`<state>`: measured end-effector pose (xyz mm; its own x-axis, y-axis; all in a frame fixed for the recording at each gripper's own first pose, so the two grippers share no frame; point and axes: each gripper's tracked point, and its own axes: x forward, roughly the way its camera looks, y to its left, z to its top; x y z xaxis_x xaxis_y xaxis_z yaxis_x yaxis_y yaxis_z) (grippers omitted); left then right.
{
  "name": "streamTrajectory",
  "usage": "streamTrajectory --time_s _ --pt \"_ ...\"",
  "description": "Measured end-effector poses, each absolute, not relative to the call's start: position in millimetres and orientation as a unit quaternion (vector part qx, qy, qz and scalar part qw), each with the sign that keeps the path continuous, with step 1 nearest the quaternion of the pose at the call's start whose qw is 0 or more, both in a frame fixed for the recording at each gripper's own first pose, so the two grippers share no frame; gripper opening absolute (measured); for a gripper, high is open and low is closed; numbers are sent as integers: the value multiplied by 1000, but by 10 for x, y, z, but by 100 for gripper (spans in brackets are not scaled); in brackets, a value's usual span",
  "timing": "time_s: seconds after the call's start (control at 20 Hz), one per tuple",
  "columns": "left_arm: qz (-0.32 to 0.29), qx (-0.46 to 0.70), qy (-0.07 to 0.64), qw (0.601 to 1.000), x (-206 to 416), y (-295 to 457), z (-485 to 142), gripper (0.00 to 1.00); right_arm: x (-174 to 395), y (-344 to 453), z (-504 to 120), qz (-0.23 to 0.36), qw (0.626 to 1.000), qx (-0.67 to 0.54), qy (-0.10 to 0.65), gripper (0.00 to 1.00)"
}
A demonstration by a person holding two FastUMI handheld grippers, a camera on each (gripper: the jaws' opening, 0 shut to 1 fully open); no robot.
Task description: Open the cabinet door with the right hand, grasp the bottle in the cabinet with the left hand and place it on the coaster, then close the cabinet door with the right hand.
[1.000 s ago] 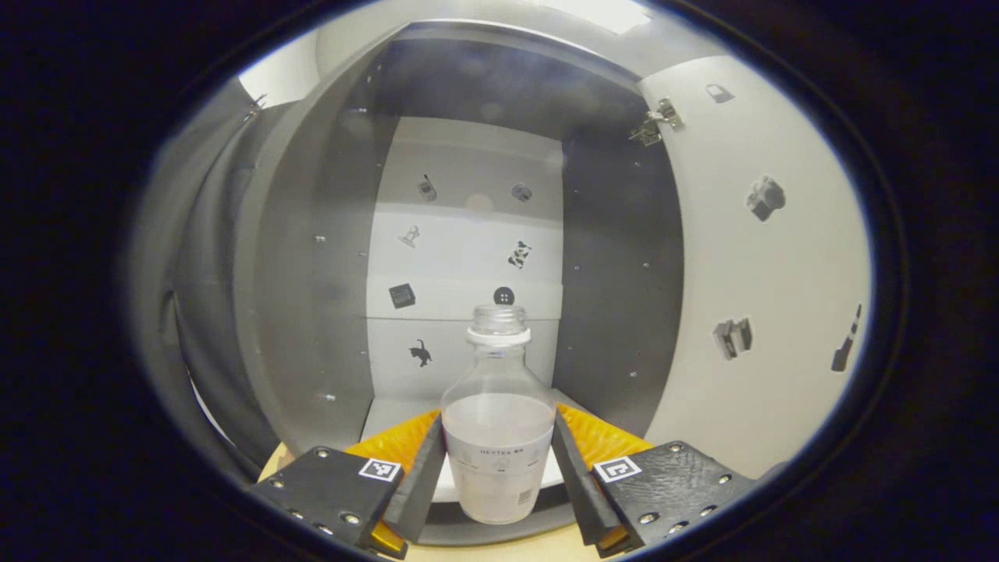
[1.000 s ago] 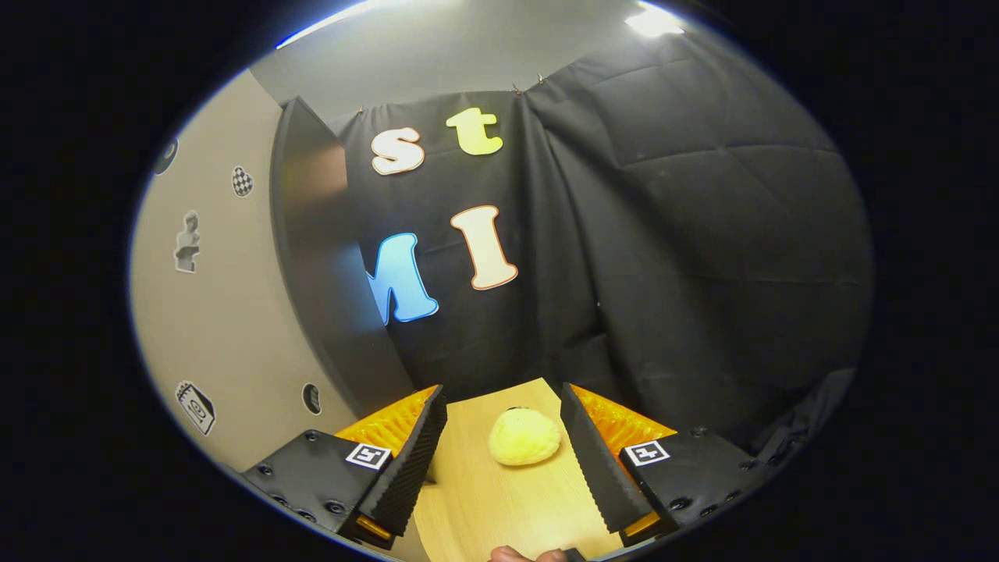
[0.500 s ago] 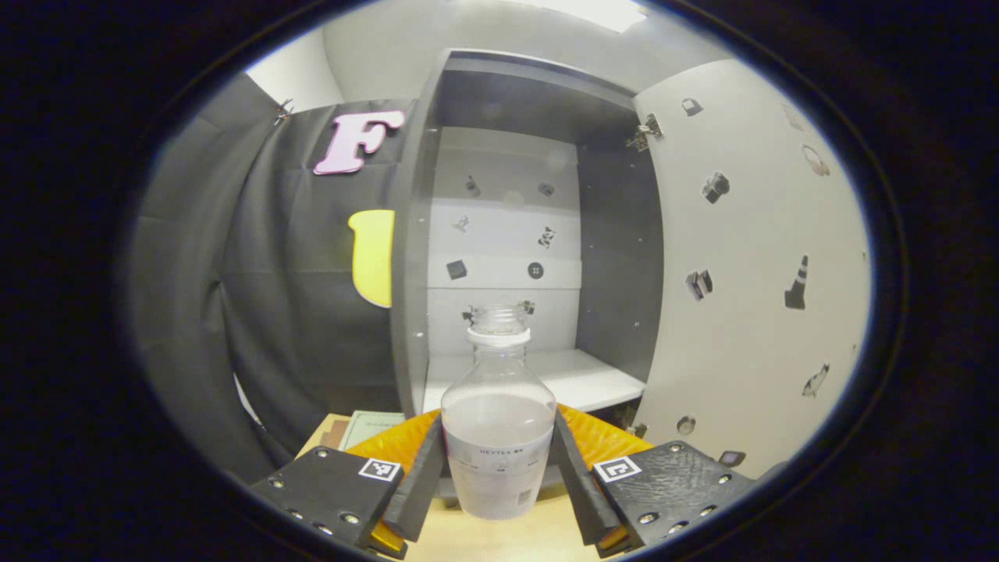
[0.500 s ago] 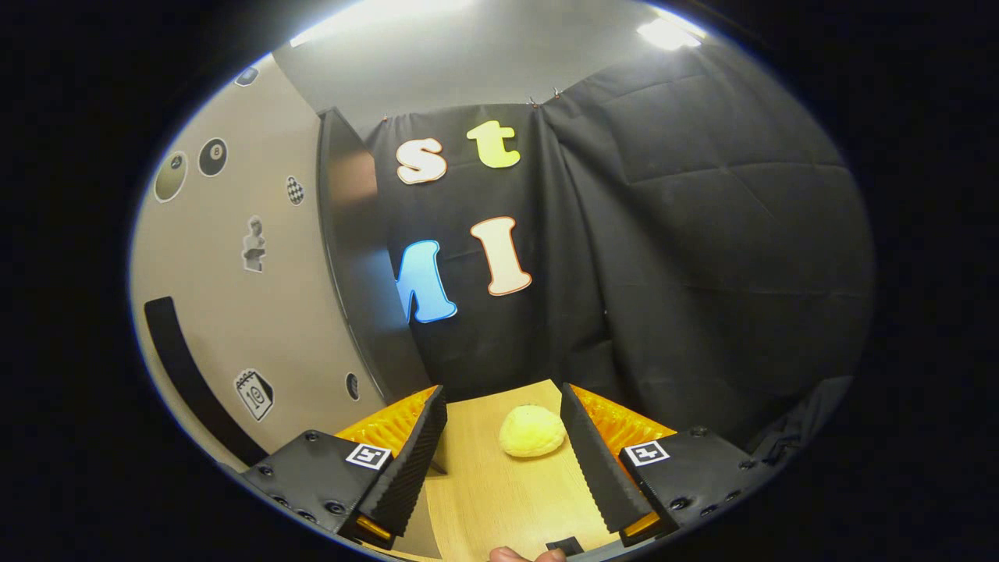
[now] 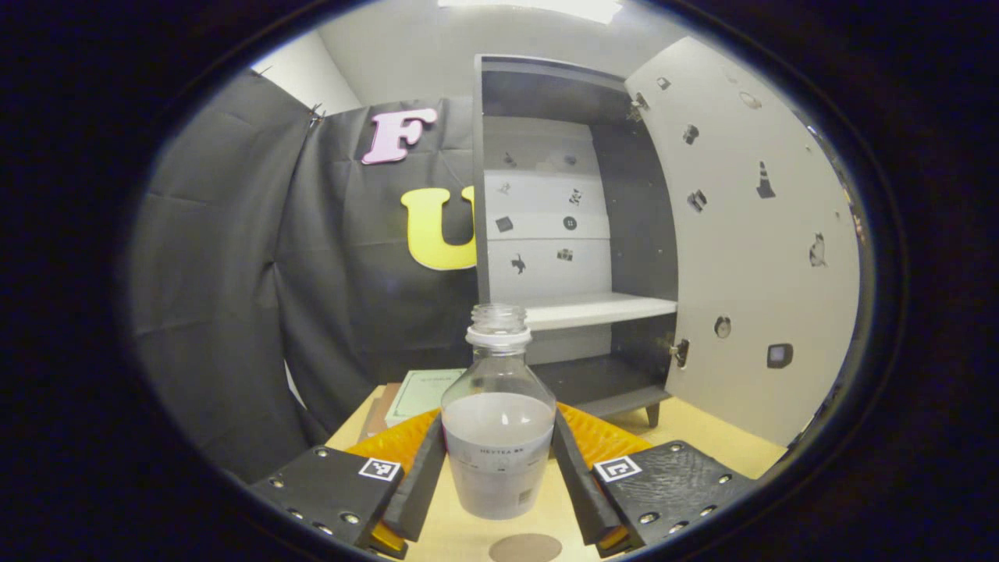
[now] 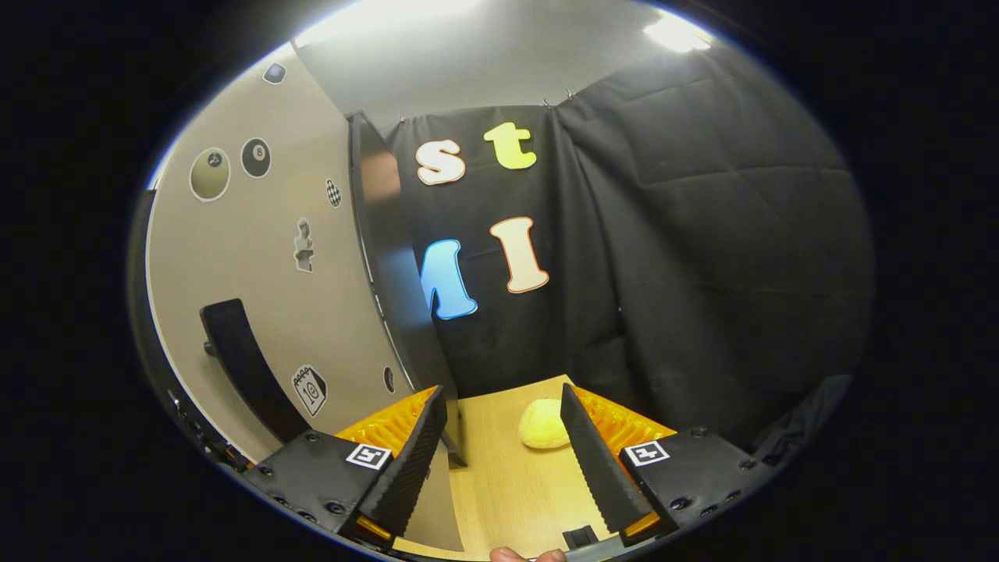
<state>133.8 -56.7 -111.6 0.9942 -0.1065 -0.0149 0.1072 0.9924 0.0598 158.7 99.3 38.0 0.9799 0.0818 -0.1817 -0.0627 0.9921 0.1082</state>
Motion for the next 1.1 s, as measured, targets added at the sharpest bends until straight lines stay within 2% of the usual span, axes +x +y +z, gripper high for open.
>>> streamTrajectory --time_s 0.15,0.3,0.65,0.95,1.1 --pt "-52 18 4 999 1246 -580 -1485 75 1552 1072 372 51 991 35 116 93" --pt "-56 24 5 998 1214 -690 -1818 75 1557 1047 515 47 993 13 104 93" --pt "-40 28 26 998 1124 -726 -2552 73 1550 1029 385 36 989 64 131 93" --pt "-48 25 31 998 1080 -782 -2850 77 1512 941 369 20 987 80 139 93" --pt "-47 20 29 998 1063 -736 -2918 73 1503 894 378 12 987 76 138 93"
